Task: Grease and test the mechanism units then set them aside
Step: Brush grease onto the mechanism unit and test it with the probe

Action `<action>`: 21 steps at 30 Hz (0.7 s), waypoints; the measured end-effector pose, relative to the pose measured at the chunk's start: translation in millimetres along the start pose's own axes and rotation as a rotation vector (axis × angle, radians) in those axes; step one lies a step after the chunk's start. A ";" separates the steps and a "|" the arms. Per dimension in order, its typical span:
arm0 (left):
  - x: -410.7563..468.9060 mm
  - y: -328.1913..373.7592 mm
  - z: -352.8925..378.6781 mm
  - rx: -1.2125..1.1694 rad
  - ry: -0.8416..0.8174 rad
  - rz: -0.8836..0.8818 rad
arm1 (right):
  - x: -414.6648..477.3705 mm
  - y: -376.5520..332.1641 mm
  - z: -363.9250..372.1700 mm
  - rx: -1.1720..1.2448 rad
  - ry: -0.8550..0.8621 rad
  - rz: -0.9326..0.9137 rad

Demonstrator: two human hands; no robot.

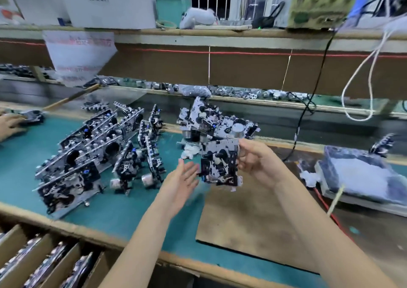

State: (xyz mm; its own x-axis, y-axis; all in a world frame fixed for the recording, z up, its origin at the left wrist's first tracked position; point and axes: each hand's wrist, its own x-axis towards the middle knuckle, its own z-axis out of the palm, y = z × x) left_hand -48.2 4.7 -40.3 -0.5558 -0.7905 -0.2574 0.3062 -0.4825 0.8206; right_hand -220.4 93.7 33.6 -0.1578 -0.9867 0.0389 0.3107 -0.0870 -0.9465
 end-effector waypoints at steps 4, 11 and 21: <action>4.1 -14.0 -10.7 0.023 -0.180 0.032 | 5.6 1.9 -0.4 0.079 0.093 0.102; 14.4 -30.5 -12.9 -0.272 -0.208 0.115 | 32.6 10.4 -6.9 0.118 0.118 0.264; 20.7 -32.7 -11.2 -0.166 -0.188 0.168 | 53.6 32.0 -44.7 -1.381 0.310 0.057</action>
State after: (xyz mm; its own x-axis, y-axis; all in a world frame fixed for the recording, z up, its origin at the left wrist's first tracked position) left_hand -61.1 -0.1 -78.1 -0.6148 -0.7886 -0.0132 0.5199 -0.4178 0.7451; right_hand -260.8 44.2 -8.8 -0.4289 -0.8988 0.0906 -0.8006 0.3317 -0.4990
